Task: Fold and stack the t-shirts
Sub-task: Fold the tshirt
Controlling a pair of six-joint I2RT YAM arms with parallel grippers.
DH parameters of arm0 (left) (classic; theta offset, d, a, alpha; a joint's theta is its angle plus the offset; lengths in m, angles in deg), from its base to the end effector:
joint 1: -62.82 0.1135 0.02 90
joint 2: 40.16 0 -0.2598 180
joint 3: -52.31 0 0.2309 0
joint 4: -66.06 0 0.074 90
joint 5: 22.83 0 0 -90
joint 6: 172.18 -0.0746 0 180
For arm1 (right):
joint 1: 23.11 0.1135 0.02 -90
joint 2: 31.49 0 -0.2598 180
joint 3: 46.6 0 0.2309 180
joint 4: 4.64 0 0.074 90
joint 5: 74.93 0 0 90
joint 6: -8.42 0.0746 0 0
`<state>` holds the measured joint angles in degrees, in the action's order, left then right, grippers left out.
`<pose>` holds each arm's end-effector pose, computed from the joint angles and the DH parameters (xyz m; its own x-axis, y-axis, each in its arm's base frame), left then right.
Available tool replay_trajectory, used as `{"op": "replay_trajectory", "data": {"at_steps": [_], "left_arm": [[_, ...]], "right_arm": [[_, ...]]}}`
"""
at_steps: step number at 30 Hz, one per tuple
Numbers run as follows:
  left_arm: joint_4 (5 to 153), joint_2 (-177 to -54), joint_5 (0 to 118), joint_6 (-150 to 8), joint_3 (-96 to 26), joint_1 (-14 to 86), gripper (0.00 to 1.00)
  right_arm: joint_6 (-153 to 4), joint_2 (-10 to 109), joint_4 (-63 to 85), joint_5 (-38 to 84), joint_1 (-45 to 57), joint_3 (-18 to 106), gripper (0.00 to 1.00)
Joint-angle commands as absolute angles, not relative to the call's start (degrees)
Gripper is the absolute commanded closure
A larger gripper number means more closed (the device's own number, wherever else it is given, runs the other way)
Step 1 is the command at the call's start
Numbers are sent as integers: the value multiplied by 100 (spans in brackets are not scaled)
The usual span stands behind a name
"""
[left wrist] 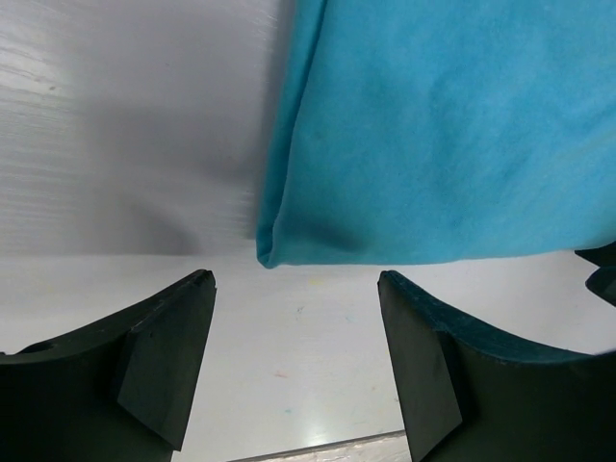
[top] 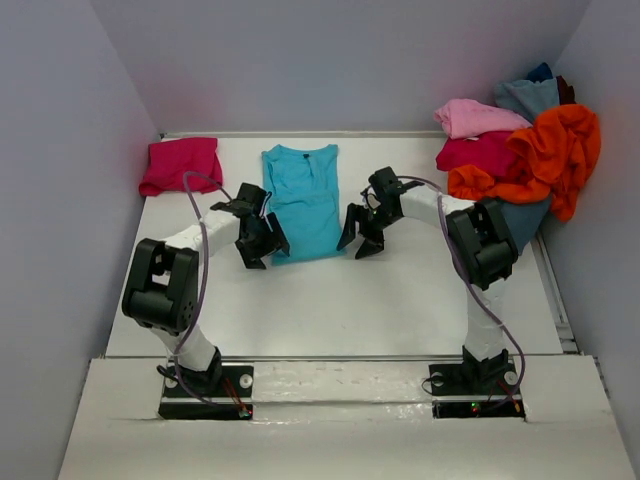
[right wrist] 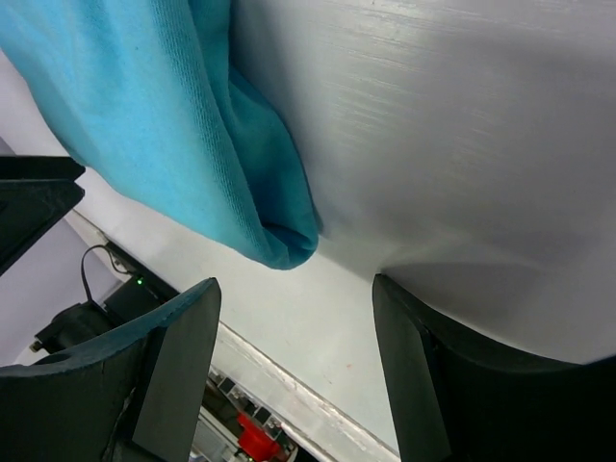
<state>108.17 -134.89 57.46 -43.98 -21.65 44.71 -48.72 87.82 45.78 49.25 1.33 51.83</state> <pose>0.3046 -0.1128 0.1592 -0.8995 -0.3472 -0.2654 -0.2249 0.8885 -0.3999 0.3527 0.2063 0.1292 -0.9990 0.0390 0.0194 0.0426 0.7827 0.6210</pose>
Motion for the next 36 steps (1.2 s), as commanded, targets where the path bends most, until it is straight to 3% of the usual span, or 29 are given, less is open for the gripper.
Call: {"op": "replay_trajectory", "data": {"at_steps": [1,14,36], "left_arm": [[10600,-13490,5514,-4316,-2076,4647,20],[9967,-14009,4661,-4351,-1813,4981,20],[9870,-13991,4450,-4307,-1303,5157,22]], "right_arm": [[-4853,8830,4268,4909,158,5055,30],[-4766,9006,4198,5005,211,5107,30],[-4185,9314,3214,5392,211,4835,35]]}}
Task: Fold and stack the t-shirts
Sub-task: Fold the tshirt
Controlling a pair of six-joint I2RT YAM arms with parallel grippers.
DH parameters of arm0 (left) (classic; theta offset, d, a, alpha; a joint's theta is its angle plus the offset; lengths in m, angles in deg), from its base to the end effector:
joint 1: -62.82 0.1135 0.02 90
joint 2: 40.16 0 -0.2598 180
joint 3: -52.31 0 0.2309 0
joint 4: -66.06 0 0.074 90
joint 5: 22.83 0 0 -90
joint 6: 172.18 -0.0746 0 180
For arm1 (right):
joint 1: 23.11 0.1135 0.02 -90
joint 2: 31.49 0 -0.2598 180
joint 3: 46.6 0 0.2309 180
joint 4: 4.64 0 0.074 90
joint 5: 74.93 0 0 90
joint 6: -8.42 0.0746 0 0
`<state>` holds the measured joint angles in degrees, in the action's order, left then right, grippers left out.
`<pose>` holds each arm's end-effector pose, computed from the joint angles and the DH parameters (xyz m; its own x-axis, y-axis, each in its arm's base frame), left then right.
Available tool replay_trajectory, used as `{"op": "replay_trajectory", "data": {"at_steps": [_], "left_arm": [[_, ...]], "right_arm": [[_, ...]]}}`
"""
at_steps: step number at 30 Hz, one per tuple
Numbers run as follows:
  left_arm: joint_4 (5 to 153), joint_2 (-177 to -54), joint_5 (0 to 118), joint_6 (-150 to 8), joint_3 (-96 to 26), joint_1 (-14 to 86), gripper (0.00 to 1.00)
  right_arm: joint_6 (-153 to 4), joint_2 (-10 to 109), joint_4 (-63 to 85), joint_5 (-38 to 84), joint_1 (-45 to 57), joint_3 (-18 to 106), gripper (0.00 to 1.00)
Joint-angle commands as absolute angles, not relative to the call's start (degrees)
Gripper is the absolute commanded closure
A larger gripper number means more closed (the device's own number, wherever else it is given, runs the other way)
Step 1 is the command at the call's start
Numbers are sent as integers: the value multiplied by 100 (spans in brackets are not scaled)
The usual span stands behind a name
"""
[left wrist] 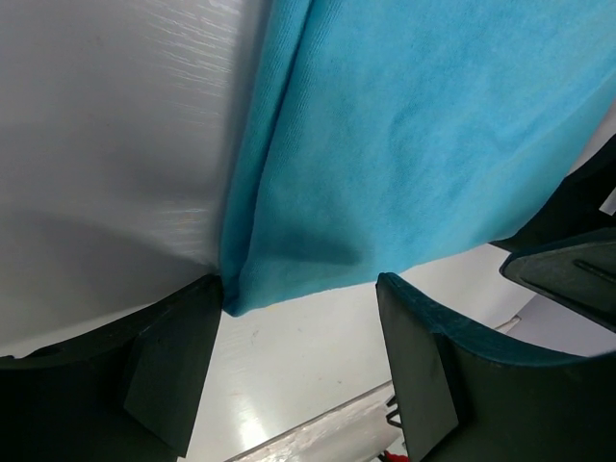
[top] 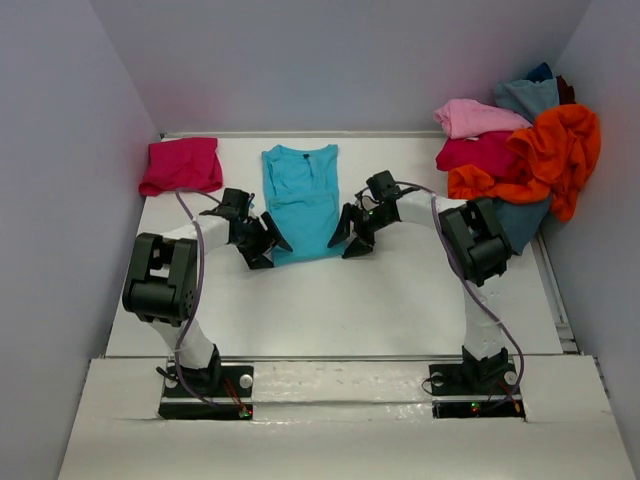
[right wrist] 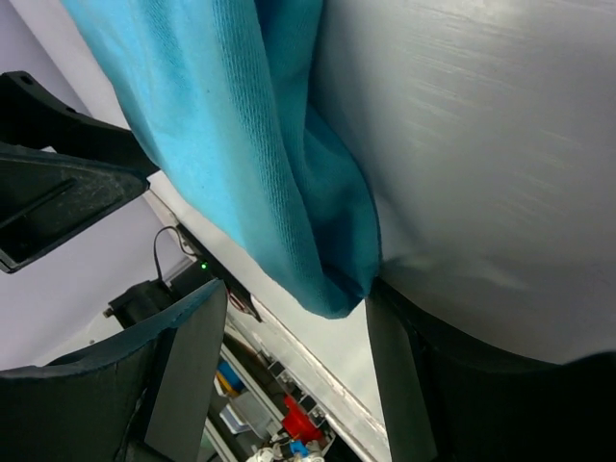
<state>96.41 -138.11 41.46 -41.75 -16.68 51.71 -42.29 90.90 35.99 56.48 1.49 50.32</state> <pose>0.3176 -0.0954 0.1376 -0.8958 -0.4196 -0.1466 -0.2497 0.7480 -0.6150 0.3616 0.2198 0.1148 -0.9954 0.0666 0.0694 0.0962 0.6824 0.7246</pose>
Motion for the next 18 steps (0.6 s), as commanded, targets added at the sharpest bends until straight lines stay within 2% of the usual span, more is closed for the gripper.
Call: {"op": "replay_trajectory", "data": {"at_steps": [1,12,18], "left_arm": [[9844,-13991,4441,-4307,-1285,5157,22],[9782,-13939,4327,-4245,-1127,5210,41],[9765,-13956,4432,-4210,-1197,5210,46]], "right_arm": [[-4177,9331,3205,5392,211,4835,35],[-4133,9296,3134,5260,211,4668,43],[-4141,9244,3134,5137,211,4738,46]]}}
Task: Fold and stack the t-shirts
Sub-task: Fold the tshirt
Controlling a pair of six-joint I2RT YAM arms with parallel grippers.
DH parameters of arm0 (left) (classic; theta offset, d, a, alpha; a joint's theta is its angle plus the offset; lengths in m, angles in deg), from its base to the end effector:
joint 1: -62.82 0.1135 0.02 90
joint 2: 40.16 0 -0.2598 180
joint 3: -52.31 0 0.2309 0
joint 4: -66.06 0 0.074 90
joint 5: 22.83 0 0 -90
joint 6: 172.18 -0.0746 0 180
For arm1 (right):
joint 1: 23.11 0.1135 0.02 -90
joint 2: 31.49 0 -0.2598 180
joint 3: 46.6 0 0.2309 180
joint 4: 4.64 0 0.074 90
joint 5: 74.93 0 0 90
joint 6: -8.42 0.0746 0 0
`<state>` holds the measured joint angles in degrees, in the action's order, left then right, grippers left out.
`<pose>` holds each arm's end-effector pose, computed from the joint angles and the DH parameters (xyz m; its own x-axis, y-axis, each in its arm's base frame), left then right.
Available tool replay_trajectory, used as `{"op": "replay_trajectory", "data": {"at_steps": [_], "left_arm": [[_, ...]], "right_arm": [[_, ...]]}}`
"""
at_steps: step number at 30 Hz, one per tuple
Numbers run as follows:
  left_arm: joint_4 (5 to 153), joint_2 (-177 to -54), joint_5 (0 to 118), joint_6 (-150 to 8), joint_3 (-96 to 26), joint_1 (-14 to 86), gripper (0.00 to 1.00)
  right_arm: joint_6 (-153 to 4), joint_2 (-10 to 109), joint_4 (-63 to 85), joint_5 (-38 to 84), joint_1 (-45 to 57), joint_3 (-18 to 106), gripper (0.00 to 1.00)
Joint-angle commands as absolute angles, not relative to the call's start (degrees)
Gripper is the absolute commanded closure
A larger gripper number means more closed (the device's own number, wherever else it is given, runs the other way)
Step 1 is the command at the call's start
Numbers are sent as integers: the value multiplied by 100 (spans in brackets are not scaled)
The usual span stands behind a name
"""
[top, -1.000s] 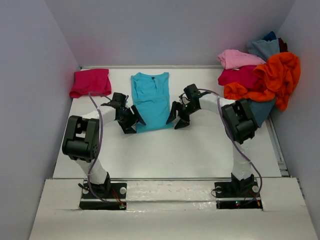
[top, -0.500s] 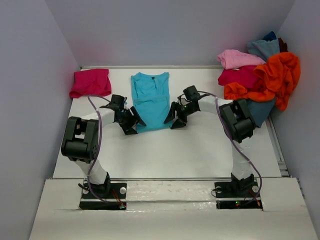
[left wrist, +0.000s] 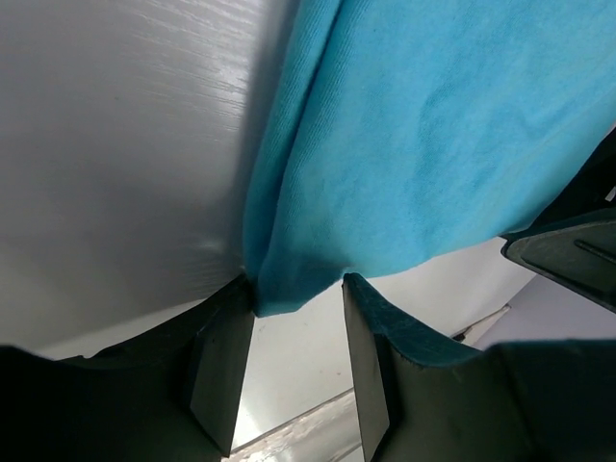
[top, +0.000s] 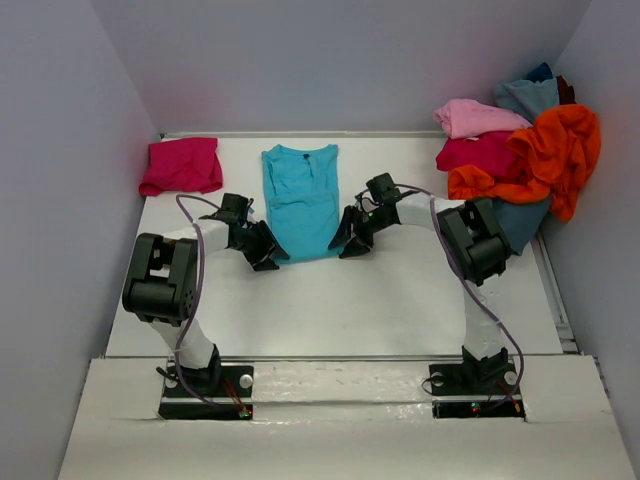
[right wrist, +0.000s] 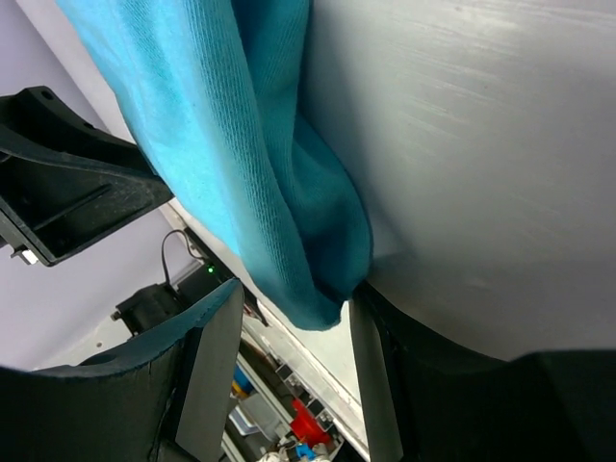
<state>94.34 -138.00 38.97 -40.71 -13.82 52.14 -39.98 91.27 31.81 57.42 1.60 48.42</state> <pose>0.3097 -0.0943 0.1285 -0.8996 -0.4243 -0.1038 -0.2671 0.7224 -0.6378 0.3616 0.2217 0.1083 -0.9936 0.0829 0.0771 0.1127 0.6602 0.7426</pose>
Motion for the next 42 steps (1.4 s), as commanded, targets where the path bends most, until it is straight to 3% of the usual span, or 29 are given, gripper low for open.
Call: {"op": "replay_trajectory", "data": {"at_steps": [1,19,22,23,26,42], "left_arm": [[9791,-13965,4450,-4227,-1232,5210,47],[10046,-14281,4942,-4386,-1909,5210,73],[10072,-14272,4968,-4395,-1891,5210,85],[10081,-14264,4977,-4395,-1883,5210,94],[10142,-14176,4986,-4421,-1830,5210,94],[10547,-13183,4784,-4368,-1215,4569,94]], "right_arm": [[-4150,9235,3143,5085,211,4756,47],[-4168,8980,3292,4601,211,4809,76],[-4185,8927,3345,4540,211,4809,81],[-4203,8892,3363,4531,211,4817,82],[-4282,8770,3503,4426,211,4809,93],[-4792,7873,4232,4285,465,4334,93]]}}
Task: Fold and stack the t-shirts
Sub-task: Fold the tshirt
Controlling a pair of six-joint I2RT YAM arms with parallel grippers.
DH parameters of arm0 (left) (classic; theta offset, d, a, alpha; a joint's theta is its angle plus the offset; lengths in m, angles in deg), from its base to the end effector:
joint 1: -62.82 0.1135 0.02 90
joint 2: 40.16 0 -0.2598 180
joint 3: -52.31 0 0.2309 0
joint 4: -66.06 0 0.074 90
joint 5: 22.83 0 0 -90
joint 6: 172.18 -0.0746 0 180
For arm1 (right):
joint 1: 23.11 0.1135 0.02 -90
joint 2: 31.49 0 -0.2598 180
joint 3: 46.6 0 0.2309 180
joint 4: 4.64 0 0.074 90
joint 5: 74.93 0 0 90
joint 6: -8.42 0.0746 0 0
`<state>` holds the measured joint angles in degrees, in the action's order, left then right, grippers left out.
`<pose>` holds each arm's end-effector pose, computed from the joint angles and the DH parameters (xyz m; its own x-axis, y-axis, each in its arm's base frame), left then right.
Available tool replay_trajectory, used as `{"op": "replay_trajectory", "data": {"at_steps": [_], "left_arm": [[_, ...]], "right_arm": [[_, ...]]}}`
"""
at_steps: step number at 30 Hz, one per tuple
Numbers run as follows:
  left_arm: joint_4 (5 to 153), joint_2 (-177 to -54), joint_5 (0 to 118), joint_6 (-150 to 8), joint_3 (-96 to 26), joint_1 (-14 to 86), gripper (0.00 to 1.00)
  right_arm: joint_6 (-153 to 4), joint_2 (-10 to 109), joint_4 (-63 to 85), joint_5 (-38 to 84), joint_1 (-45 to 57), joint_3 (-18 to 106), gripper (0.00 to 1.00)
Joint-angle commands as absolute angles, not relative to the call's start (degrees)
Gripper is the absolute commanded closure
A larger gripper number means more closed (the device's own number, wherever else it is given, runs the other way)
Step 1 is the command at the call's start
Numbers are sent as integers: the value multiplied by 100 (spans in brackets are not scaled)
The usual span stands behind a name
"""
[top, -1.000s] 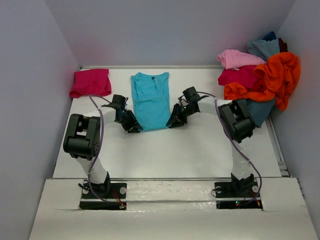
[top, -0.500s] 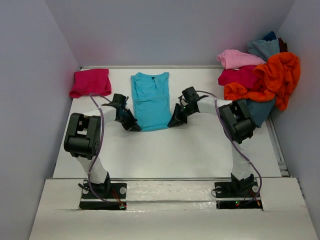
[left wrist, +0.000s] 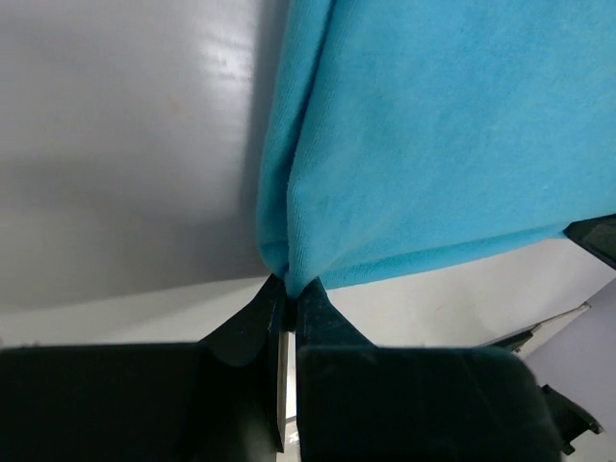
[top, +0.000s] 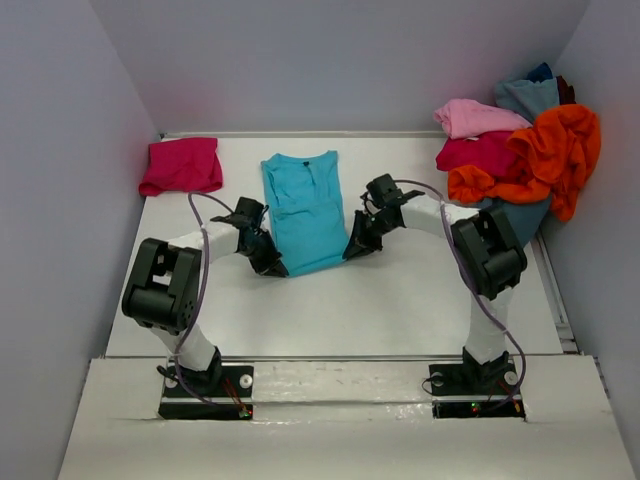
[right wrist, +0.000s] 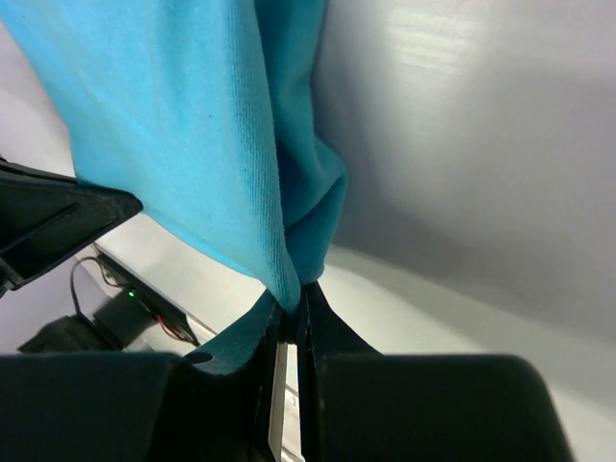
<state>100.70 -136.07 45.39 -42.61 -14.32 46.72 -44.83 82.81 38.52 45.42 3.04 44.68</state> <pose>0.2913 -0.1129 0.1303 -0.9291 -0.3475 -0.1266 -0.2304 0.8115 -0.5369 0.3382 0.2081 0.1334 -0.9951 0.0866 -0.0470 0.0398 0.7898 0.6120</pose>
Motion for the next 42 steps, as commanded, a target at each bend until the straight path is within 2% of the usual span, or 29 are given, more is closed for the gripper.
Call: {"op": "replay_trajectory", "data": {"at_steps": [1,19,26,32,42], "left_arm": [[10573,-13061,4775,-4333,-1136,4516,94],[11293,-10679,4889,-3560,112,3514,94],[11944,-9957,5293,-3244,-19,3093,94],[12322,-10053,5714,-3226,-747,3039,94],[12366,-11345,6260,-3761,-2471,3109,94]], "right_arm": [[-4801,7820,4250,4285,527,4238,93],[-4607,6441,4444,4170,1424,2814,93],[-4414,5694,4663,4127,1661,2462,93],[-4484,5420,5111,3706,1661,2865,93],[-4721,6465,5410,3406,1661,4465,93]]}}
